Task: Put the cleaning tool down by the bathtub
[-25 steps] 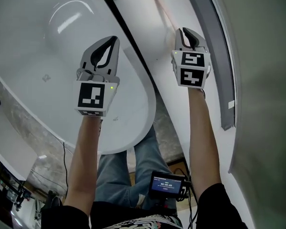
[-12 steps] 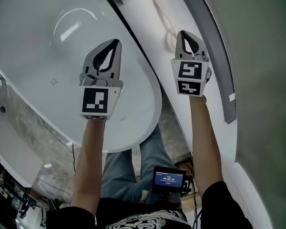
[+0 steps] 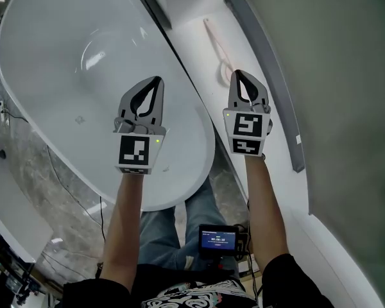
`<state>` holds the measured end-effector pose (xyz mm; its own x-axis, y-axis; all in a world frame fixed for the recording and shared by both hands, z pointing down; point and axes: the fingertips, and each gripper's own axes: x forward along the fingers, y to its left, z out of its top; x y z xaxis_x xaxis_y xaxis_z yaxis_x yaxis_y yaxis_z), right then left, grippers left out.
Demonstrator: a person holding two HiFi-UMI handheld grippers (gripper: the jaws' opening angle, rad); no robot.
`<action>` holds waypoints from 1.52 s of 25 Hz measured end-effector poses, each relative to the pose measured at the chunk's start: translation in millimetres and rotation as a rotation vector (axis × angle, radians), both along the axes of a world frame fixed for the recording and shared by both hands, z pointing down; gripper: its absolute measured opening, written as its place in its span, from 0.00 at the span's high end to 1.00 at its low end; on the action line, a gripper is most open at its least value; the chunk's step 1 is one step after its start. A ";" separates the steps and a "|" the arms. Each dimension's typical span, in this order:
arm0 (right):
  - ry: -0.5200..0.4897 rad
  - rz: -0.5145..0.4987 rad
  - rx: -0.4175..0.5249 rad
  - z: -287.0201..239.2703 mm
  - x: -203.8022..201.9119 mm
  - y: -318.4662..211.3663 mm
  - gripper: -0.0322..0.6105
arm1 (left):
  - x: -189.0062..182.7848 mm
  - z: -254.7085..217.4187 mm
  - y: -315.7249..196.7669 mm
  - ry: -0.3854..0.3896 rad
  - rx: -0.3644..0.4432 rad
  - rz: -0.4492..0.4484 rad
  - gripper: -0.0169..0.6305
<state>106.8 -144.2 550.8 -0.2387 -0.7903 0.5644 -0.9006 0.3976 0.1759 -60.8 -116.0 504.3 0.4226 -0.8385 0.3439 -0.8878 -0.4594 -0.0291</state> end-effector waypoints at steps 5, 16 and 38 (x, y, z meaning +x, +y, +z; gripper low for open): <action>-0.009 0.000 0.016 -41.8 -6.3 15.1 0.91 | -12.0 -36.2 10.4 0.010 0.013 -0.007 0.95; -0.073 0.040 0.052 -127.1 -19.1 66.3 0.91 | -30.3 -129.6 37.5 0.083 0.099 -0.046 0.95; -0.190 0.114 0.173 -303.8 -25.9 130.9 0.91 | -50.7 -290.2 86.7 0.121 0.235 0.000 0.95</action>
<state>80.8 -13.3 247.0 -0.2314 -0.8989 0.3721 -0.9610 0.2706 0.0562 -111.5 -29.3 214.1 0.4486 -0.8895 0.0868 -0.8914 -0.4524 -0.0285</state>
